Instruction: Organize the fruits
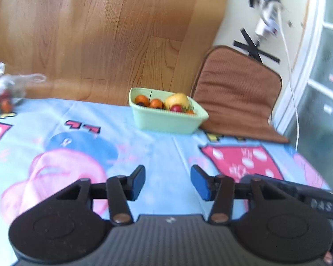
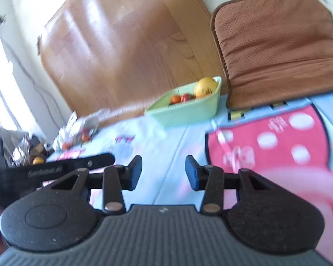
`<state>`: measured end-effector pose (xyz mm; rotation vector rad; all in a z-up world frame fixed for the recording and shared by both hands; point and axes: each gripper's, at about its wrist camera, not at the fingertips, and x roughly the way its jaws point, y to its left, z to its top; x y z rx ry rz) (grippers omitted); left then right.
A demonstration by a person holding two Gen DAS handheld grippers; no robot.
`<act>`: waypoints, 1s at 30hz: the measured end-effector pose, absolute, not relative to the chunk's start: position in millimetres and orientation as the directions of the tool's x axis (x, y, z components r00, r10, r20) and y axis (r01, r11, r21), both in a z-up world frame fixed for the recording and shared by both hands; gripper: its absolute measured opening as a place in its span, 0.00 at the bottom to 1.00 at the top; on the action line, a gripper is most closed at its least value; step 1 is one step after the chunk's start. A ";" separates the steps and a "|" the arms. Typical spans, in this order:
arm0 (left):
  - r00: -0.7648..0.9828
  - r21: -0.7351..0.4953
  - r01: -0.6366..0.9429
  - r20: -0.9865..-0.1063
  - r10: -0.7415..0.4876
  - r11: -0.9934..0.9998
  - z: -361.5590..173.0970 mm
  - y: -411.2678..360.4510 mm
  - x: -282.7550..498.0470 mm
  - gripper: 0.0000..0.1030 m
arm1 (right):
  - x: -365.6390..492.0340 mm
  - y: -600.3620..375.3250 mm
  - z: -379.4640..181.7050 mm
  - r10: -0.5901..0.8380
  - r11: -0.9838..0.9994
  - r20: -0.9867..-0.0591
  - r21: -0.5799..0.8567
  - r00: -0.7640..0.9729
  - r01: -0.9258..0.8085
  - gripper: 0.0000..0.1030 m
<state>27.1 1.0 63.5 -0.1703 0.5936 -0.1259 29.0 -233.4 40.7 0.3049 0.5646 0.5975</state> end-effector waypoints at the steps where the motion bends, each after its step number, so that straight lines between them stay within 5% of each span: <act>1: 0.829 -0.168 0.062 -0.540 -0.145 0.984 64.7 -3.8 14.8 0.54 | 16.7 -233.4 40.7 0.600 0.795 -0.419 0.412 0.681 -0.446 0.45; 4: 0.856 -0.105 0.031 -0.511 -0.080 0.994 68.6 -16.3 -19.3 0.71 | -12.4 -233.2 41.0 0.592 0.803 -0.433 0.387 0.680 -0.453 0.46; 6: 0.862 -0.093 0.013 -0.503 -0.058 0.996 69.9 -20.9 -40.6 0.95 | -29.5 -236.3 39.8 0.580 0.812 -0.433 0.379 0.691 -0.444 0.51; 9: 0.871 -0.045 -0.017 -0.491 -0.008 0.999 71.4 -29.2 -64.7 1.00 | -44.4 -240.8 38.8 0.567 0.819 -0.437 0.389 0.698 -0.421 0.55; 23: 0.886 0.023 -0.119 -0.448 0.117 0.993 87.8 -47.5 -116.8 1.00 | -98.4 -253.1 42.4 0.539 0.828 -0.417 0.421 0.731 -0.370 0.80; 30: 0.875 0.053 -0.149 -0.458 0.157 0.987 83.6 -52.9 -118.6 1.00 | -107.6 -245.7 35.6 0.552 0.828 -0.454 0.402 0.700 -0.392 0.81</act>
